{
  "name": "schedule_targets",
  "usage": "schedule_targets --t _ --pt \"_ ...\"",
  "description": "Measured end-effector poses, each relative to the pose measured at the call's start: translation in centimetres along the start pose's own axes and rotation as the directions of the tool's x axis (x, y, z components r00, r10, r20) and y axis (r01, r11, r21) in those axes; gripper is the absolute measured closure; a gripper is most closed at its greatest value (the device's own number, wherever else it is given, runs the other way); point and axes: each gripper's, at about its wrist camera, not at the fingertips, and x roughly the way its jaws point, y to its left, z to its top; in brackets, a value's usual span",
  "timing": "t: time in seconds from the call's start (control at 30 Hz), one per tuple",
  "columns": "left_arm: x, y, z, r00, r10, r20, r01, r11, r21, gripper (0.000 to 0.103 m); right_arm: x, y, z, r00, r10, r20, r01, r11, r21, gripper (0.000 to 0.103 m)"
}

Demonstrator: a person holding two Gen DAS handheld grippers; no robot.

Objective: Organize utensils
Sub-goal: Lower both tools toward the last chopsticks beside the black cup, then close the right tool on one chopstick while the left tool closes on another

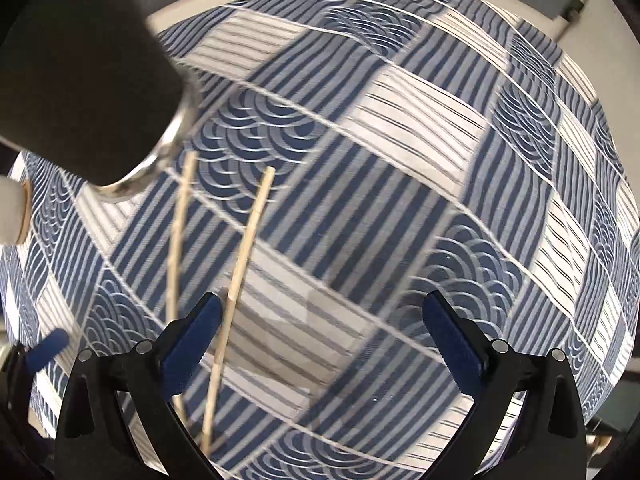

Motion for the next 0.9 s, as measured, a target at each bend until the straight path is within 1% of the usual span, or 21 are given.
schedule_targets --t 0.1,0.13,0.2,0.23,0.3,0.33,0.4,0.43,0.47,0.5,0.53,0.57,0.6,0.67,0.73,0.77,0.8,0.83,0.87,0.9 --pt "0.6 -1.2 1.1 1.000 0.007 -0.001 -0.007 0.999 0.035 0.007 0.0 -1.2 0.0 1.000 -0.001 -0.016 0.002 1.000 0.018 0.009" --pt "0.9 -1.8 1.6 1.000 0.022 0.003 -0.022 0.998 0.050 0.007 -0.1 -1.6 -0.1 1.000 -0.002 -0.018 0.002 1.000 0.024 0.010" --pt "1.5 -2.3 2.3 0.999 0.047 0.004 -0.047 0.997 0.060 0.007 -0.3 -2.4 -0.3 1.000 -0.003 -0.018 0.004 0.999 0.033 0.019" --pt "2.0 -2.6 2.7 0.998 0.063 -0.002 -0.062 0.996 0.063 0.007 -0.6 -2.7 -0.4 1.000 -0.004 -0.016 0.004 0.999 0.039 0.022" --pt "2.7 -2.9 3.2 0.996 0.086 -0.010 -0.086 0.994 0.062 0.007 -1.0 -3.2 -0.5 1.000 -0.007 -0.017 0.007 0.999 0.049 0.034" --pt "3.1 -3.0 3.6 0.995 0.098 -0.019 -0.097 0.994 0.057 0.007 -1.1 -3.4 -0.4 1.000 -0.007 -0.016 0.008 0.999 0.054 0.037" --pt "3.9 -3.0 4.1 0.993 0.107 -0.042 -0.105 0.993 0.052 0.007 -1.2 -4.3 -0.3 1.000 -0.007 -0.016 0.007 0.999 0.051 0.046" --pt "4.0 -3.3 4.2 0.992 0.122 -0.040 -0.120 0.991 0.057 0.007 -1.2 -4.3 0.5 1.000 -0.006 -0.016 0.007 0.999 0.049 0.049" --pt "4.3 -3.7 4.5 0.988 0.150 -0.046 -0.147 0.987 0.068 0.007 -1.3 -4.6 0.5 1.000 -0.005 -0.015 0.006 0.999 0.050 0.054" --pt "4.6 -4.0 4.7 0.985 0.168 -0.050 -0.164 0.984 0.076 0.007 -1.6 -5.1 0.0 1.000 -0.005 -0.013 0.006 0.999 0.052 0.064" --pt "5.0 -4.4 4.8 0.978 0.203 -0.057 -0.197 0.976 0.094 0.008 -1.9 -5.4 -0.2 1.000 -0.006 -0.011 0.006 0.999 0.054 0.070" --pt "5.5 -4.9 4.9 0.965 0.255 -0.064 -0.246 0.962 0.122 0.008 -2.0 -5.6 -0.2 1.000 -0.006 -0.009 0.006 0.999 0.050 0.086" --pt "5.9 -5.3 5.1 0.959 0.278 -0.060 -0.268 0.954 0.138 0.009 -2.0 -5.7 -0.2 1.000 -0.007 -0.009 0.007 0.999 0.043 0.093" --pt "5.9 -5.3 5.3 0.959 0.276 -0.062 -0.269 0.957 0.106 0.011 -2.2 -6.2 -0.4 1.000 -0.014 -0.003 0.014 1.000 0.028 0.098" --pt "5.6 -5.1 5.3 0.957 0.283 -0.060 -0.277 0.957 0.091 0.018 -2.2 -6.7 -0.7 1.000 -0.014 0.001 0.014 1.000 0.024 0.098" --pt "5.3 -5.0 5.3 0.956 0.285 -0.060 -0.280 0.956 0.088 0.028 -2.3 -6.9 -0.8 1.000 -0.011 0.003 0.011 1.000 0.024 0.098" --pt "5.2 -5.2 5.4 0.957 0.283 -0.061 -0.277 0.956 0.093 0.042 -2.3 -7.1 -0.9 1.000 -0.007 0.005 0.007 1.000 0.026 0.098" --pt "4.9 -5.3 5.2 0.960 0.274 -0.062 -0.266 0.957 0.117 0.050 -2.4 -7.3 -1.0 1.000 -0.008 0.004 0.008 1.000 0.026 0.098" --pt "4.7 -5.3 5.1 0.961 0.267 -0.065 -0.257 0.957 0.135 0.066 -2.3 -7.2 -0.9 1.000 -0.011 0.003 0.011 1.000 0.025 0.098" --pt "4.5 -5.2 5.0 0.963 0.260 -0.070 -0.249 0.959 0.137 0.085 -2.4 -7.6 -1.0 1.000 -0.006 0.002 0.006 1.000 0.027 0.098"
